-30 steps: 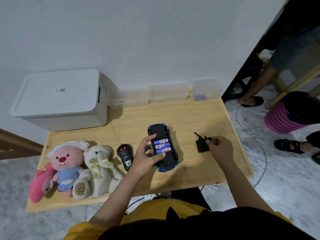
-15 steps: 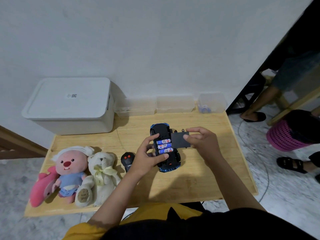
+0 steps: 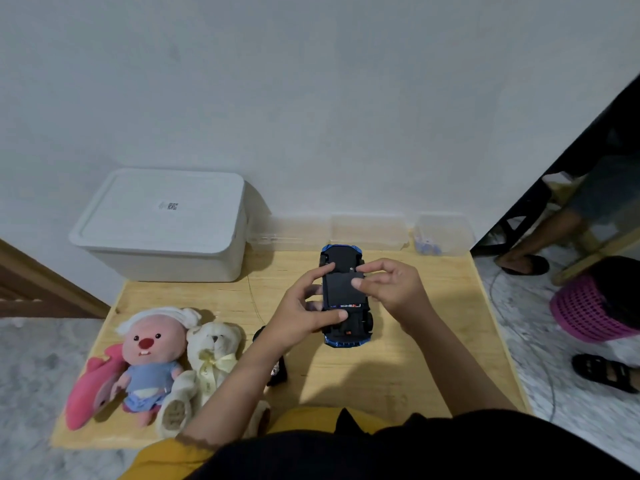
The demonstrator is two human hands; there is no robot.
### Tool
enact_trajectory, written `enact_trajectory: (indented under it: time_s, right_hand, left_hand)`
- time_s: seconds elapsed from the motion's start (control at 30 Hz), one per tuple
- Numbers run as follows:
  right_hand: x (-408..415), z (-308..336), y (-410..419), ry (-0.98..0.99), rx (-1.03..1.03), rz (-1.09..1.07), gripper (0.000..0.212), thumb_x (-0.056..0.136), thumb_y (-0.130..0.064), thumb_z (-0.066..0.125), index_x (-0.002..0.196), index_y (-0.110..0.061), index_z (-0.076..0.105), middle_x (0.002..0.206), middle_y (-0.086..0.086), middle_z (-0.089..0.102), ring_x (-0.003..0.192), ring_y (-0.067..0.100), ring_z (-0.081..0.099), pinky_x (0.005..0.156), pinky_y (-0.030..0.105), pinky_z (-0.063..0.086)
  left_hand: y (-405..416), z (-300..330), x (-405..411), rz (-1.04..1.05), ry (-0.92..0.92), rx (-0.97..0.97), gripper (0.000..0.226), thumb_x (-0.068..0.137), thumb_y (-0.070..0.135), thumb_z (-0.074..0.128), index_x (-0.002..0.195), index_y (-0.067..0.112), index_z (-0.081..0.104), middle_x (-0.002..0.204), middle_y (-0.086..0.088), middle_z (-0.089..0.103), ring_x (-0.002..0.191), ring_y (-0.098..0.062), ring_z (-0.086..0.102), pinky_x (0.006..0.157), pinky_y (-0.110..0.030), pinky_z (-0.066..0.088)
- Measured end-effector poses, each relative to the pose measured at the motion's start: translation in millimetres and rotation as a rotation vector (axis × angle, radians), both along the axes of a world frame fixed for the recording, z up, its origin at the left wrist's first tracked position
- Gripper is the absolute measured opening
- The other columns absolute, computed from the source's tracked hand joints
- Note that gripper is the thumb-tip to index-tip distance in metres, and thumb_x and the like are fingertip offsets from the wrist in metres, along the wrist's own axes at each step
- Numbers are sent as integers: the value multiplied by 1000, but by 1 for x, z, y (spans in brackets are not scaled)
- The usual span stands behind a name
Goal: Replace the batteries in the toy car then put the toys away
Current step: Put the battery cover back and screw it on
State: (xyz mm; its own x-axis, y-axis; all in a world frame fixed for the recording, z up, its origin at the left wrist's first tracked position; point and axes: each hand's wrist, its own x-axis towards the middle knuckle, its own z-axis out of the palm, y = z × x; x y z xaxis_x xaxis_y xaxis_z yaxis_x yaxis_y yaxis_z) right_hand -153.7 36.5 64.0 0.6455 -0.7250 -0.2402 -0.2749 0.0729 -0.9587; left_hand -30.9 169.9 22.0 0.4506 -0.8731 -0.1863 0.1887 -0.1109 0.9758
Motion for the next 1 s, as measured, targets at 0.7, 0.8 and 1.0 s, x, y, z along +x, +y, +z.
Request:
enact_trajectory:
  time_s: [0.7,0.8,1.0]
  right_hand:
    - [7,-3,-7,-17,-15,-11,17,75,-2,75,90,-3,67,71,7,70,60,5,67,53,13,48]
    - [6,-5,-7,-4,-26,-3,16,75,-4,76,89,-5,68,72,8,70,62,7,67,57,18,49]
    - [8,-8,-4,17,-212,21,15,74,-9,78,86,-12,69,75,11,69,70,23,65,68,32,56]
  left_hand:
    - [-2,3,4,-11,119,7,70,70,2,62,129,38,50,94,13,66,82,-28,46,65,-41,33]
    - [0,3,3,-6,118,16,70,70,2,62,130,37,50,90,16,66,81,-28,46,65,-37,34]
    - [1,3,4,11,122,26,68,71,3,61,128,38,51,93,13,65,77,-26,47,63,-35,36]
